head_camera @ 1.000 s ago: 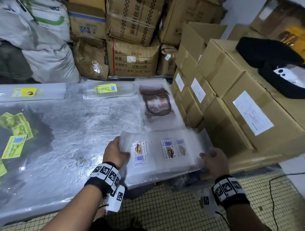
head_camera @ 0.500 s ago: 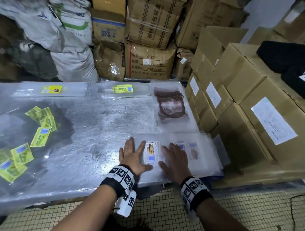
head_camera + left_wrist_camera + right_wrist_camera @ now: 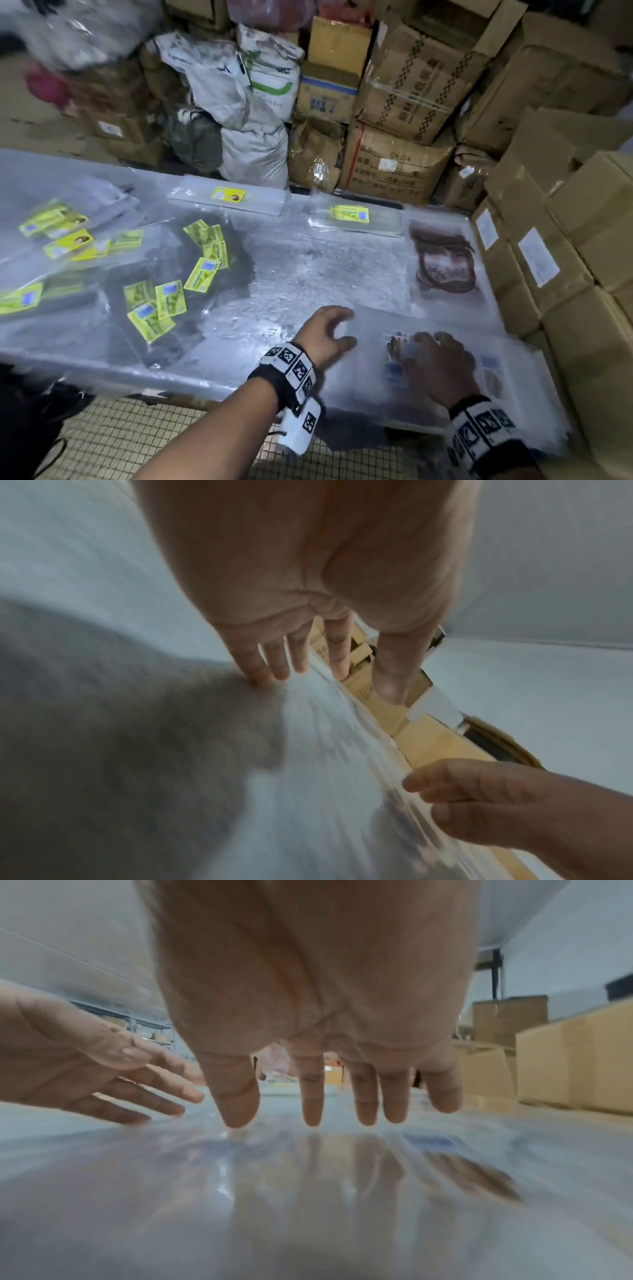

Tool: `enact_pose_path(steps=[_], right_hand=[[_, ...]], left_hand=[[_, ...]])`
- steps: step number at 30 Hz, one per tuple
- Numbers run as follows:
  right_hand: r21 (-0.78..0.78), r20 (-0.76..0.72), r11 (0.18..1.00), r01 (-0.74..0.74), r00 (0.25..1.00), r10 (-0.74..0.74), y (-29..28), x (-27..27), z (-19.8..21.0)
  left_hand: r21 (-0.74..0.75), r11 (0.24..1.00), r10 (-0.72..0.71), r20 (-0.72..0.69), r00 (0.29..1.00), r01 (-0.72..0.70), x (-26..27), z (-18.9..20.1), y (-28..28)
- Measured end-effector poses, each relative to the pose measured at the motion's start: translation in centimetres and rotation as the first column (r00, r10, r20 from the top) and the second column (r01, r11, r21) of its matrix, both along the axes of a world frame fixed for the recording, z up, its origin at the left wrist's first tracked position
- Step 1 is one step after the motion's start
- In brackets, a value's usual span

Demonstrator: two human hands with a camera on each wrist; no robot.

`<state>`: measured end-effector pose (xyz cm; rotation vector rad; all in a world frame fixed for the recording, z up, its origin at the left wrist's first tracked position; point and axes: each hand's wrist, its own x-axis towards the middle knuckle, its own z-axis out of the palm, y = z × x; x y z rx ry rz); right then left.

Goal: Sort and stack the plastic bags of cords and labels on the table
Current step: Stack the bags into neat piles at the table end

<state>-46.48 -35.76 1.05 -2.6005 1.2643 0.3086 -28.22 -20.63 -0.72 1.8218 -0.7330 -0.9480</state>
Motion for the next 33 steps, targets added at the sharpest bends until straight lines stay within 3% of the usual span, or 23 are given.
enact_pose_path(steps=[3,6,8,10,12,14,17,20,22,24,28,33], right_hand=[[-0.009,0.133,0.998,-0.066,0.989,0.067,2.3,4.9,1.8],[0.177,0.305,0.964,-0.196,0.943,0.136,6.1,11.2,2.2],[0.283,0.371,0.925,-0.255,0.918,0.14,9.2,15.8,2.1],[0.338,0.362,0.898,-0.283,0.919,0.154,12.6,20.3,1.4],[0.367,0.334,0.886,-0.284,0.929,0.159,15.6,24.5,0.5],[0.37,0.303,0.899,-0.236,0.945,0.123,18.1,28.2,-0.3],[0.299,0.283,0.949,-0.106,0.959,0.018,20.6,32.5,-1.4],[0.261,0.151,0.961,0.094,0.979,-0.137,22.4,34.6,-1.5],[0.227,0.105,0.962,0.152,0.978,-0.179,23.2,35.3,-1.5],[0.21,0.108,0.963,0.168,0.975,-0.193,23.5,35.5,-1.7],[0.257,0.115,0.956,0.141,0.978,-0.176,23.4,35.1,-1.3],[0.254,0.142,0.963,0.089,0.981,-0.128,23.9,34.5,-0.6]], left_hand=[[-0.06,0.97,0.232,-0.075,0.97,-0.236,3.6,0.7,3.3],[-0.004,0.923,0.378,0.205,0.903,-0.385,8.8,1.5,8.1],[0.095,0.882,0.376,0.451,0.81,-0.462,12.5,1.6,12.1],[0.24,0.8,0.343,0.57,0.746,-0.55,15.5,1.4,16.0],[0.412,0.683,0.284,0.61,0.739,-0.603,17.9,1.0,19.4],[0.531,0.625,0.204,0.596,0.776,-0.572,19.9,0.2,21.9],[0.552,0.669,0.117,0.583,0.804,-0.498,22.0,-1.0,23.9],[0.545,0.755,0.037,0.521,0.853,-0.366,23.5,-1.7,24.8],[0.526,0.807,-0.019,0.478,0.878,-0.269,24.6,-1.8,25.3],[0.493,0.842,-0.033,0.45,0.893,-0.217,25.6,-1.8,25.6],[0.413,0.848,0.139,0.432,0.891,-0.332,26.0,-1.4,25.8],[0.455,0.839,0.096,0.417,0.904,-0.299,26.2,-1.4,25.3]])
